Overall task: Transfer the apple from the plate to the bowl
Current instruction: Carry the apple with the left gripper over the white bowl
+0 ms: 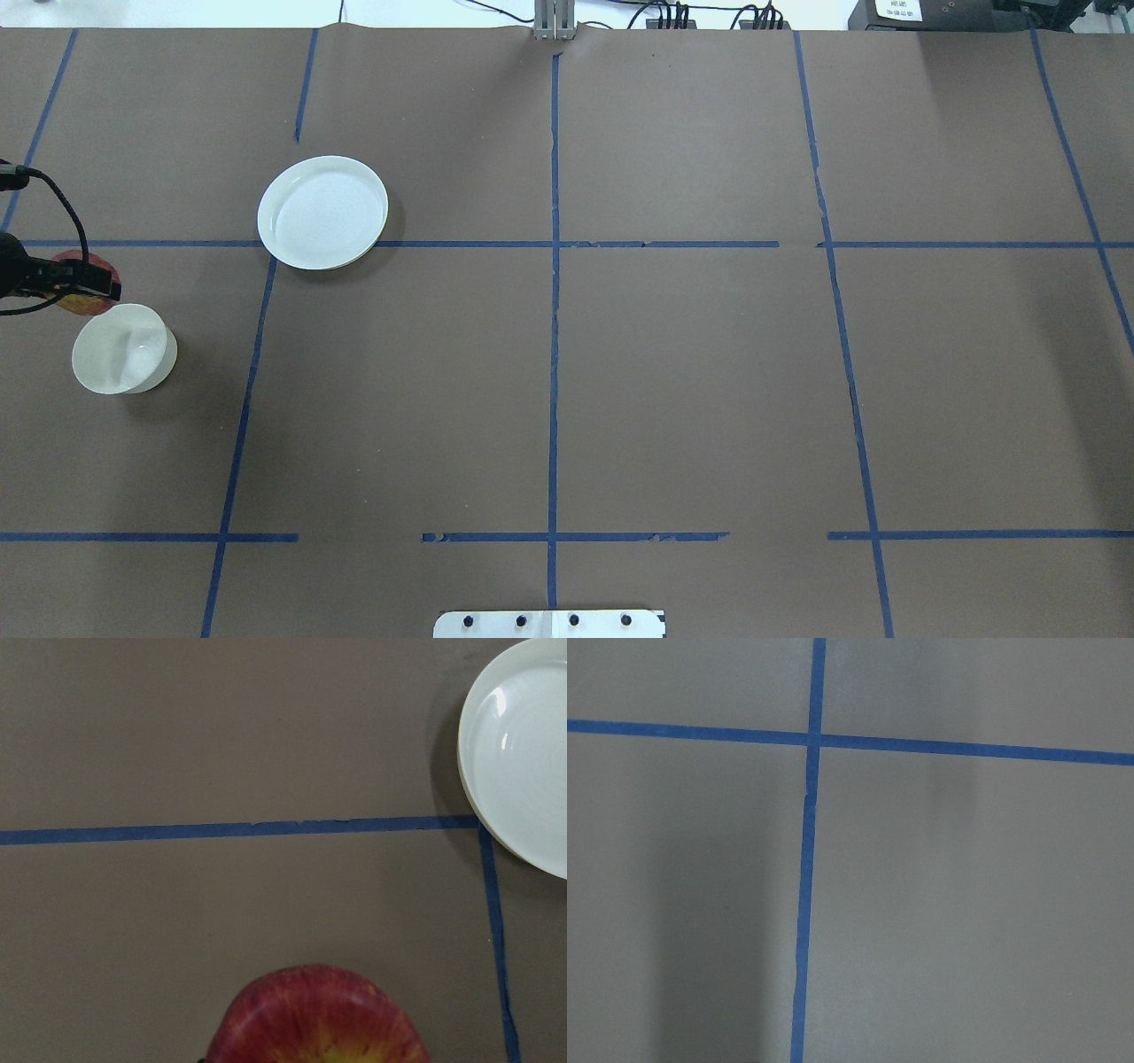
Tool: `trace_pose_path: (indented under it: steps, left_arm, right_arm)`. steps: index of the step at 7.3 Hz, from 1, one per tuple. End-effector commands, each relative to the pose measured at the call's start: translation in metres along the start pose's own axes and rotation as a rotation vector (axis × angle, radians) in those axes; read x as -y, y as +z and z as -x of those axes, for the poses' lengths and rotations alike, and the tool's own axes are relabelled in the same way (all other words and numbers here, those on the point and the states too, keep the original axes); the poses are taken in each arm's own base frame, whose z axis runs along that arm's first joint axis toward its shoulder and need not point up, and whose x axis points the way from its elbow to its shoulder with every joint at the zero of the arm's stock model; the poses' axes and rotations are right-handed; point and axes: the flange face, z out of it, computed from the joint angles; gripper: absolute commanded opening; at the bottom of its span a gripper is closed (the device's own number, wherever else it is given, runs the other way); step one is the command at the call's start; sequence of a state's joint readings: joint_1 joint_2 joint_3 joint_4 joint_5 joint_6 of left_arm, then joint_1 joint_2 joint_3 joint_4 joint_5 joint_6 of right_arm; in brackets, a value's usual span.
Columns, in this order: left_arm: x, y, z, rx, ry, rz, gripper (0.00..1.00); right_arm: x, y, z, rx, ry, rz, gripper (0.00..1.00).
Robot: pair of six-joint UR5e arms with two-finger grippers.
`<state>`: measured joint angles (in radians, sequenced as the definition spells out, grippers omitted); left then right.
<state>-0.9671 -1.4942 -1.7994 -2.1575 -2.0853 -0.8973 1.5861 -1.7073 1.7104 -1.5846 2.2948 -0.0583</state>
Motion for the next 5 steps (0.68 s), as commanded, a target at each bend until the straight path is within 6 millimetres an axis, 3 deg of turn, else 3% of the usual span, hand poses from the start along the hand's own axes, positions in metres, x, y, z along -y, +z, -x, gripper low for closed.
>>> trace_pose_path:
  steps: [1, 2, 4, 5]
  left_arm:
    - [-0.023, 0.032, -0.012, 0.028, -0.036, 0.006, 0.21]
    - [-0.029, 0.039, -0.013, 0.036, -0.032, 0.018, 0.21]
    - [-0.057, 0.031, 0.022, 0.0, -0.005, -0.004, 0.23]
    - [-0.06, 0.031, 0.022, -0.013, -0.004, -0.009, 0.24]
  right_arm:
    - [0.0, 0.0, 0.0, 0.0, 0.0, 0.0, 1.0]
    - [0.0, 0.0, 0.0, 0.0, 0.0, 0.0, 1.0]
    - [0.0, 0.0, 0.0, 0.0, 0.0, 0.0, 1.0]
    - [0.0, 0.0, 0.0, 0.0, 0.0, 0.0, 1.0]
